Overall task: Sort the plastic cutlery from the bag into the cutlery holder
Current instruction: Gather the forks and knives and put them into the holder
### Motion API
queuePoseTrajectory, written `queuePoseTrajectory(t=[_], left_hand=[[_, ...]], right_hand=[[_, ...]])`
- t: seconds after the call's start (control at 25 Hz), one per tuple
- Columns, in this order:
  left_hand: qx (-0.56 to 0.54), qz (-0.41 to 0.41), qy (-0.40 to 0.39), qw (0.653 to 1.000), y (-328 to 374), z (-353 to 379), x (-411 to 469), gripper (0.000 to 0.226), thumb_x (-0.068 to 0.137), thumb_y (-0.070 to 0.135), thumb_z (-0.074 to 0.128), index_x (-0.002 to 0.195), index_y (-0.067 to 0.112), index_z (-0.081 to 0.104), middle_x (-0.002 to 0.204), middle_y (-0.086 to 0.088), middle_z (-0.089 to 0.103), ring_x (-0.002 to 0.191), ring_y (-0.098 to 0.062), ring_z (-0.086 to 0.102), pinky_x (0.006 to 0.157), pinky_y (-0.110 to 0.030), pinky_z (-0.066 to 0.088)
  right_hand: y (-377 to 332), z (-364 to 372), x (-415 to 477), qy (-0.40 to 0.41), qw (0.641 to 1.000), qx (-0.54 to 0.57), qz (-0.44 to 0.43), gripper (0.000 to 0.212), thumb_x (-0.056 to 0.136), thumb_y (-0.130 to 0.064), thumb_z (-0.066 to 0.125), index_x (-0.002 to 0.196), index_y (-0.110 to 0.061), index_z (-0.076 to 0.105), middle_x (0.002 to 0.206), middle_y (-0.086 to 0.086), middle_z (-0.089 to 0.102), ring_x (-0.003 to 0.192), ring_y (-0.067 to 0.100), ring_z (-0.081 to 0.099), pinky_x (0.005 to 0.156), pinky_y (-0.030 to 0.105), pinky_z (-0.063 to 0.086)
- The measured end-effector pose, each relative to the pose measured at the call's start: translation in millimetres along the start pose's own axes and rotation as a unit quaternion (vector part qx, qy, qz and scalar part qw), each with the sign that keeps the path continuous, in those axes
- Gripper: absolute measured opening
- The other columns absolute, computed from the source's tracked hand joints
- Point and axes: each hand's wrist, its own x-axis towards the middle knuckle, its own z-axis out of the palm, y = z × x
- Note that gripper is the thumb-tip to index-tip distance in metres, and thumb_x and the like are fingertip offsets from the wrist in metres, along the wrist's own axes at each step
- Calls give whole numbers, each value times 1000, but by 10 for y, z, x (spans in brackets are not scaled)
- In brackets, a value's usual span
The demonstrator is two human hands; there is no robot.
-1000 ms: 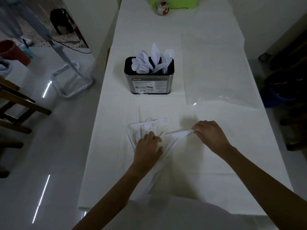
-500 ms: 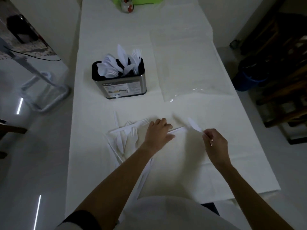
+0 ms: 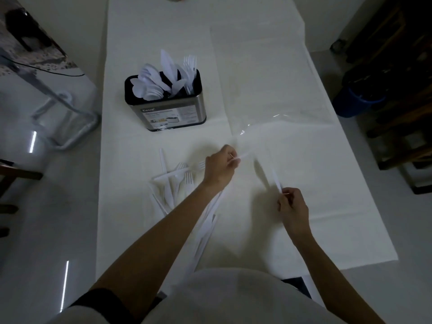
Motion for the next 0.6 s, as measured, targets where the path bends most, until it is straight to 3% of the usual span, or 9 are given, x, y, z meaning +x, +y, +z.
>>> queuePoseTrajectory(t=[0.12, 0.2, 0.32, 0.44, 0.52, 0.6], left_hand=[[-88, -33, 40, 995, -190, -398, -181, 11, 97, 11, 43, 106, 9, 47, 69, 2, 53, 63, -16, 52, 61, -24, 43], [-104, -73, 66, 990, -430, -602, -389, 15, 96, 5, 36, 107, 9, 47, 73, 0, 52, 63, -15, 46, 58, -24, 38], [-176, -157, 110, 965, -741, -754, -792, 13, 96, 4, 37, 93, 10, 49, 73, -2, 50, 58, -13, 41, 47, -14, 35], [-239, -178, 165, 940, -874, -802, -1088, 21, 101, 15, 35, 91, 8, 52, 65, 0, 42, 52, -10, 35, 40, -9, 31], [-238, -164, 191, 938, -880, -818, -1176, 25, 102, 23, 33, 92, 9, 50, 64, 1, 41, 50, -9, 35, 41, -10, 31], [-253, -165, 198, 933, -826, -818, -1201, 22, 102, 23, 33, 91, 11, 47, 65, -1, 43, 49, -9, 38, 40, -15, 35]], right_hand=[[-126, 157, -75, -87, 993, -50, -54, 6, 93, -14, 51, 96, -15, 56, 70, -1, 55, 61, 11, 48, 54, 21, 38], [-211, 325, -115, -159, 968, -130, -143, 4, 91, -17, 55, 91, -18, 59, 69, -5, 54, 59, 9, 47, 54, 20, 37], [-354, 590, -147, -281, 855, -289, -325, 17, 86, -20, 58, 101, -25, 67, 86, -10, 60, 73, 7, 53, 57, 17, 35], [-536, 719, -109, -348, 747, -375, -424, 26, 86, -24, 59, 111, -27, 65, 106, -3, 59, 91, 14, 60, 62, 21, 36], [-642, 712, -70, -353, 717, -409, -441, 25, 88, -29, 59, 112, -22, 63, 111, 0, 54, 93, 18, 60, 64, 24, 36], [-699, 650, -41, -341, 725, -414, -432, 26, 89, -33, 58, 111, -18, 60, 112, 0, 50, 90, 18, 59, 65, 26, 39]])
